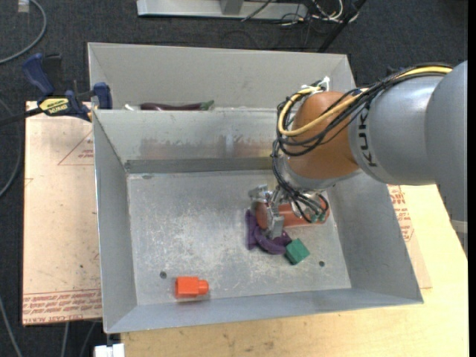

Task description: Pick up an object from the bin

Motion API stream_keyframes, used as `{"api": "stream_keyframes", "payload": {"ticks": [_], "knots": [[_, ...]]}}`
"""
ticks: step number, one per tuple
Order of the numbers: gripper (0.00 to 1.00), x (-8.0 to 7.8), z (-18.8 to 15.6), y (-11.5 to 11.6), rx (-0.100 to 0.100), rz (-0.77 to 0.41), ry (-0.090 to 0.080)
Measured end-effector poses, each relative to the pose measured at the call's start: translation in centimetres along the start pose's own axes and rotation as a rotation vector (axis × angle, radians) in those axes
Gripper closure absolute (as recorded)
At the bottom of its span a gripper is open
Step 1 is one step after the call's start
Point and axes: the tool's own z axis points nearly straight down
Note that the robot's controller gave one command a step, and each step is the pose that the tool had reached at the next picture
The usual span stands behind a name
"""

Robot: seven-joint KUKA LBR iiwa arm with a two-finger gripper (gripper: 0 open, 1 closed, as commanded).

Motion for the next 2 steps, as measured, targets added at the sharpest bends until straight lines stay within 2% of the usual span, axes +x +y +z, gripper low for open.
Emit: {"api": "stream_keyframes", "payload": {"ticks": [1, 2], "knots": [[1.0, 0.0, 0.0, -0.3, 0.001, -0.005, -0.001], [1.0, -2.3, -13.9, -0.6, 0.001, -0.02, -0.008]]}}
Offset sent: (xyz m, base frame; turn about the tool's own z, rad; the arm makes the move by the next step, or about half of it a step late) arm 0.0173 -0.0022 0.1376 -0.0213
